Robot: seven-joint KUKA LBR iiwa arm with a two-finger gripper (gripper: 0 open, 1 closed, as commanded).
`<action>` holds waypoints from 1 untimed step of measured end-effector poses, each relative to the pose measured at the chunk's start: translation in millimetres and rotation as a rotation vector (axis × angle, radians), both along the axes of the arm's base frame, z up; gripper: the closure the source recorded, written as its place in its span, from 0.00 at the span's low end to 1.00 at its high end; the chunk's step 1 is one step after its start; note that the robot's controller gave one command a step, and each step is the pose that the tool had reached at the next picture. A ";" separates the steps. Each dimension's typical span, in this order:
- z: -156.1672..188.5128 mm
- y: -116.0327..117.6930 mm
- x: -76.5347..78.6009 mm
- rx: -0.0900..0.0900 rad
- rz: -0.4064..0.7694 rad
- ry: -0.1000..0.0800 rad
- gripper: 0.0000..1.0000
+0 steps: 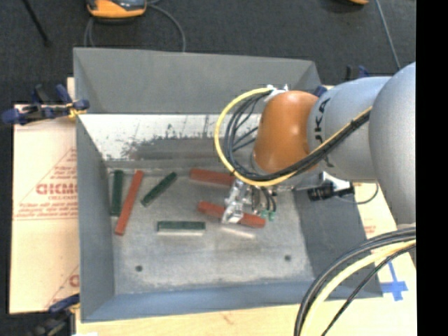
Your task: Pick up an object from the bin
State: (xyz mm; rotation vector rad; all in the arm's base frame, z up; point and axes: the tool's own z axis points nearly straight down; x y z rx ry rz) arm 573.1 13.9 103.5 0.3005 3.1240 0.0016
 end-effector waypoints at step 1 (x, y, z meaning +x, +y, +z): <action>4.0 -0.1 0.2 0.000 0.000 -0.001 1.00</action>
Offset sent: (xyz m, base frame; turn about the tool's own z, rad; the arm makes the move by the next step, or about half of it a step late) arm 0.0002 -0.0002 0.0316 0.0000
